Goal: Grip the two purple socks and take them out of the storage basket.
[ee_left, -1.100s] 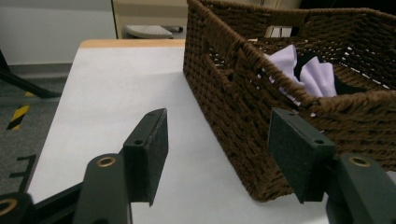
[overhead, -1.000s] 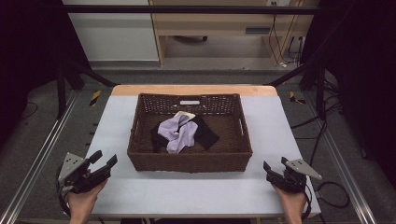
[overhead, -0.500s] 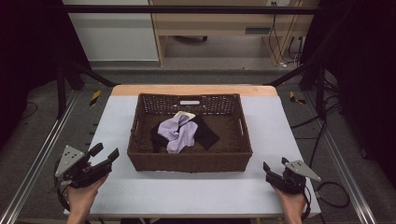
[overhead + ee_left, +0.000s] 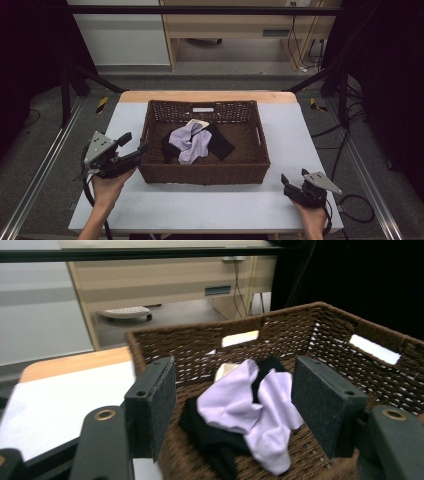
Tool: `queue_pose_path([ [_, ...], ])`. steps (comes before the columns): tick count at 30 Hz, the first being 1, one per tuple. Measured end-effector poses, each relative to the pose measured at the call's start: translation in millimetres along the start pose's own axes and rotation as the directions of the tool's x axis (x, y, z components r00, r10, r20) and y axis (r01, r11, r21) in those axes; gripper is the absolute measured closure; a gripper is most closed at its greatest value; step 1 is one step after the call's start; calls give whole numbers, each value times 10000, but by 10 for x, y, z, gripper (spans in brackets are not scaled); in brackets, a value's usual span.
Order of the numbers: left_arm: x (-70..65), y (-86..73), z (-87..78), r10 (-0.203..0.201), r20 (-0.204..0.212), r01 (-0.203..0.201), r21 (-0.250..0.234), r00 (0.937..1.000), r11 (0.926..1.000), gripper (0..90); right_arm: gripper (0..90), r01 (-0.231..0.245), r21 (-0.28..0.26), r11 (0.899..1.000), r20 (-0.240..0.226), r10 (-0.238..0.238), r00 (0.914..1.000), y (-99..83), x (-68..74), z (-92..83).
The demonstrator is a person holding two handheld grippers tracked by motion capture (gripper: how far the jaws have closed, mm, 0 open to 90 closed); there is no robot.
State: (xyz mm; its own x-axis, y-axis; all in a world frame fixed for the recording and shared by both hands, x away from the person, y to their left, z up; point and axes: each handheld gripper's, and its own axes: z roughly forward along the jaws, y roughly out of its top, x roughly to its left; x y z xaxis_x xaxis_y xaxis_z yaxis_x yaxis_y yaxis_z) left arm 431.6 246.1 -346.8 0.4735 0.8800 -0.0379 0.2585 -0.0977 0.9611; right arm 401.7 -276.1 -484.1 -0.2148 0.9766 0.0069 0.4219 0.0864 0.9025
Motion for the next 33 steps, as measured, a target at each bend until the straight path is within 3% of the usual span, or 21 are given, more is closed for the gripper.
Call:
queue_pose_path([
  [14, -189, 166, 499, 281, 50, -283, 521, 9996, 9982, 343, 236, 114, 58, 9999, 29, -114, 9999, 1, 11, 6],
  [20, -203, 235, 689, 281, 73, -286, 759, 9996, 9967, 360, 235, 121, 104, 9999, 24, -121, 9999, 3, 13, 8],
  [26, -223, 315, 922, 529, -79, -518, 1075, 9986, 9929, 370, 235, 83, 160, 9998, 9, -83, 10000, 4, 15, 12],
  [33, -272, 346, 1208, 563, 125, -575, 1440, 9983, 9879, 424, 236, 173, 187, 9997, 23, -173, 9998, 5, 17, 17],
])
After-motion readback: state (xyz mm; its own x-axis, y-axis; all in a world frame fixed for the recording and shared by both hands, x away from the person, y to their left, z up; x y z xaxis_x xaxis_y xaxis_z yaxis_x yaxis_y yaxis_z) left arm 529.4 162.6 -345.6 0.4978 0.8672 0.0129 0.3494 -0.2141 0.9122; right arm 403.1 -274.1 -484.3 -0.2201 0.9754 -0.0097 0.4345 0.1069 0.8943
